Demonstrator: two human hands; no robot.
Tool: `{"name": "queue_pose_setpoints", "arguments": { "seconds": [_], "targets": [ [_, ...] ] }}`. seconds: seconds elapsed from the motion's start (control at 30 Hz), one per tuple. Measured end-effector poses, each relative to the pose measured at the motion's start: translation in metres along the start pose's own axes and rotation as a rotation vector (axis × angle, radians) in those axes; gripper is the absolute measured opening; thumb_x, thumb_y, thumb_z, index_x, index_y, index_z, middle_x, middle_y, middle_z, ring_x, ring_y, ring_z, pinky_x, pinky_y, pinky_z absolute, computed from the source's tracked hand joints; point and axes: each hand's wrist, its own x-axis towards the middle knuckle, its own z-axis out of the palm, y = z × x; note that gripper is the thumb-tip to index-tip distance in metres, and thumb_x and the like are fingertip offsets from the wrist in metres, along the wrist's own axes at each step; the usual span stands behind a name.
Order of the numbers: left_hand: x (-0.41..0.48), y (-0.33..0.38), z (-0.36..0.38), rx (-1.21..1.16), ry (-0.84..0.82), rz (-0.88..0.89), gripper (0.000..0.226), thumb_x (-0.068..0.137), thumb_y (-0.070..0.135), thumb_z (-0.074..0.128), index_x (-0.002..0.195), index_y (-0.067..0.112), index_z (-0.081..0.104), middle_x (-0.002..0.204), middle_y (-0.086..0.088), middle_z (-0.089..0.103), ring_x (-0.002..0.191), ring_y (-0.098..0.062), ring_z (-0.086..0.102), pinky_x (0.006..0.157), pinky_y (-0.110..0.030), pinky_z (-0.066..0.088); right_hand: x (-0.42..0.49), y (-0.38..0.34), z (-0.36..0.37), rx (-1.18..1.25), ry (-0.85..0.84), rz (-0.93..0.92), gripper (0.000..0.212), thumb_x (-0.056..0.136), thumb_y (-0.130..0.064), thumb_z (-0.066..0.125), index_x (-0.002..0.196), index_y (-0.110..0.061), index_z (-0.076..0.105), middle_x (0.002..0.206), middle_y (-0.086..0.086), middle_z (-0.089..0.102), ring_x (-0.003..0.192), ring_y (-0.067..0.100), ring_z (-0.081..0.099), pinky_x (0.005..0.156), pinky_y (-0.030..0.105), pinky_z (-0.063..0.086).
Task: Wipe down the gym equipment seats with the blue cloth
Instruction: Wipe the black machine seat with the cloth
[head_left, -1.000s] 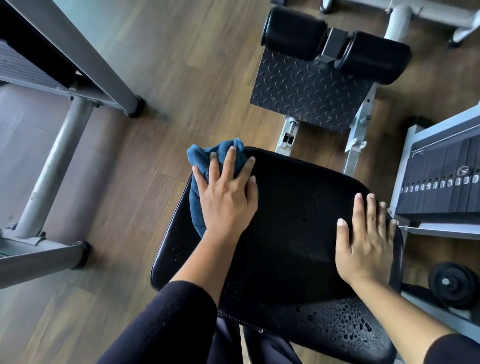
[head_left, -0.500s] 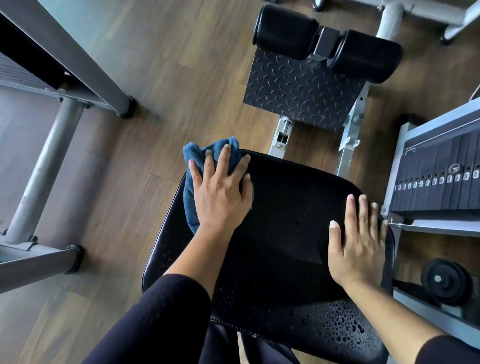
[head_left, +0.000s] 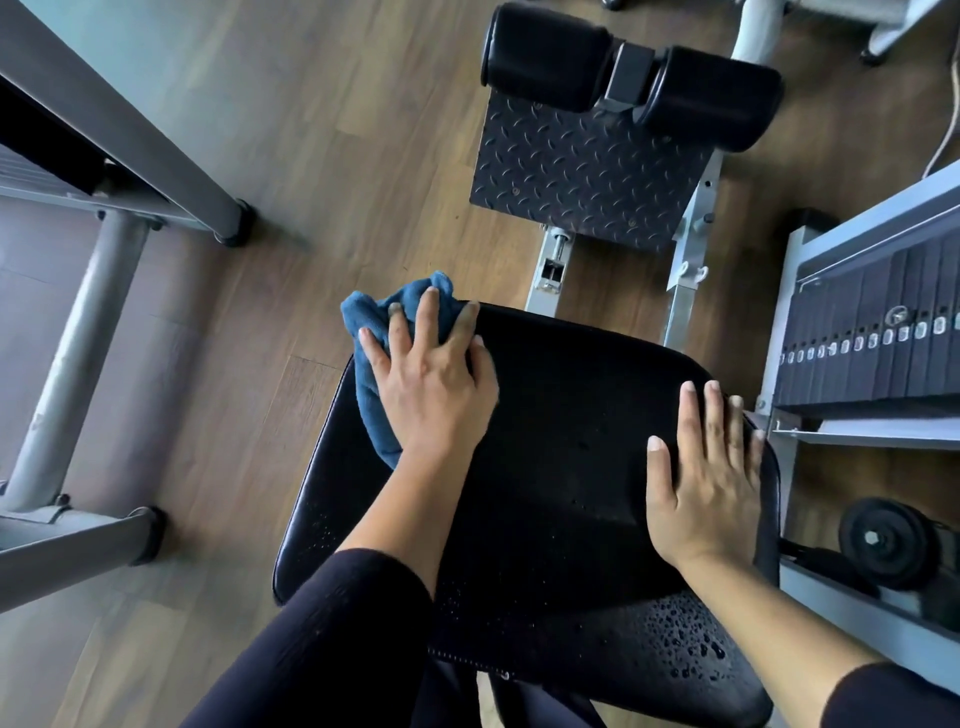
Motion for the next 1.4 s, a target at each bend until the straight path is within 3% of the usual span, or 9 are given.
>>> {"name": "queue_pose_setpoints", "arguments": {
  "seconds": [0.23,0.33,0.53,0.73,0.8,1.0,1.2,1.27,1.4],
  "targets": [
    [-0.048,0.026,0.005,-0.056,-0.122,0.568,0.04,0.093,0.034,0.043,0.131,0.034,0.055,0.141,-0.002,0.046,0.134,-0.033,0.036,0.114,-0.056,0.015,0.0,0.001,0.0,-0.001,-0.001,-0.009,0.062,0.097,-0.046,0.018,0.154,-0.02,0.013,0.161,0.003,0.007,0.148,0.022,0.002,0.12,0.04,-0.003],
    [-0.019,0.006,0.003,-0.012,-0.104,0.559,0.041,0.092,0.033,0.042,0.131,0.035,0.055,0.141,-0.003,0.046,0.132,-0.032,0.038,0.113,-0.057,0.017,0.001,0.0,0.0,0.002,0.005,-0.005,0.062,0.097,-0.045,0.017,0.154,-0.021,0.012,0.161,0.003,0.007,0.148,0.022,0.003,0.12,0.04,-0.003],
    [-0.002,0.026,0.009,-0.005,-0.006,0.206,0.038,0.092,0.034,0.043,0.125,0.031,0.061,0.139,-0.003,0.049,0.125,-0.033,0.043,0.113,-0.057,0.016,0.0,0.001,0.001,0.013,0.01,-0.003,0.062,0.097,-0.046,0.015,0.154,-0.021,0.011,0.16,0.001,0.005,0.148,0.019,-0.001,0.12,0.04,-0.003],
    [-0.038,0.036,0.01,-0.079,-0.146,0.724,0.04,0.093,0.034,0.044,0.131,0.032,0.056,0.143,-0.002,0.046,0.133,-0.033,0.038,0.113,-0.055,0.019,-0.001,0.0,0.0,0.033,0.011,-0.016,0.062,0.098,-0.045,0.02,0.153,-0.019,0.016,0.161,0.003,0.011,0.148,0.022,0.003,0.12,0.044,0.002],
    [-0.019,0.026,0.009,-0.045,-0.129,0.703,0.04,0.093,0.032,0.043,0.131,0.033,0.056,0.143,-0.003,0.046,0.133,-0.033,0.039,0.112,-0.055,0.022,0.0,0.0,-0.001,0.04,0.01,-0.007,0.062,0.097,-0.044,0.021,0.153,-0.019,0.015,0.161,0.003,0.01,0.148,0.02,0.0,0.12,0.044,0.002],
    [0.008,0.043,0.016,0.048,-0.043,0.291,0.041,0.092,0.037,0.04,0.127,0.031,0.06,0.14,-0.004,0.048,0.127,-0.034,0.042,0.113,-0.057,0.016,0.0,0.0,-0.001,0.05,-0.003,-0.005,0.062,0.097,-0.044,0.017,0.154,-0.02,0.013,0.161,0.002,0.007,0.148,0.018,-0.004,0.12,0.045,0.001],
    [-0.018,0.042,0.014,-0.037,-0.115,0.711,0.04,0.094,0.035,0.043,0.132,0.032,0.056,0.143,-0.004,0.046,0.134,-0.034,0.037,0.113,-0.055,0.019,0.0,0.001,-0.002,0.027,-0.008,0.0,0.062,0.097,-0.045,0.018,0.153,-0.019,0.014,0.161,0.003,0.009,0.149,0.021,-0.001,0.12,0.046,0.003],
    [-0.005,0.033,0.013,-0.025,-0.105,0.71,0.04,0.093,0.033,0.044,0.131,0.032,0.056,0.142,-0.005,0.046,0.132,-0.034,0.039,0.111,-0.056,0.022,0.0,0.0,-0.004,0.036,-0.01,0.0,0.063,0.096,-0.045,0.018,0.153,-0.019,0.015,0.161,0.003,0.009,0.149,0.02,0.0,0.12,0.046,0.003],
    [0.021,0.03,0.017,0.024,-0.014,0.301,0.038,0.091,0.032,0.045,0.125,0.029,0.061,0.137,-0.006,0.05,0.126,-0.034,0.044,0.111,-0.059,0.022,0.0,-0.001,-0.004,0.044,-0.007,-0.005,0.063,0.096,-0.045,0.016,0.153,-0.019,0.015,0.161,0.003,0.009,0.148,0.019,-0.002,0.12,0.044,0.001]
  ]
}}
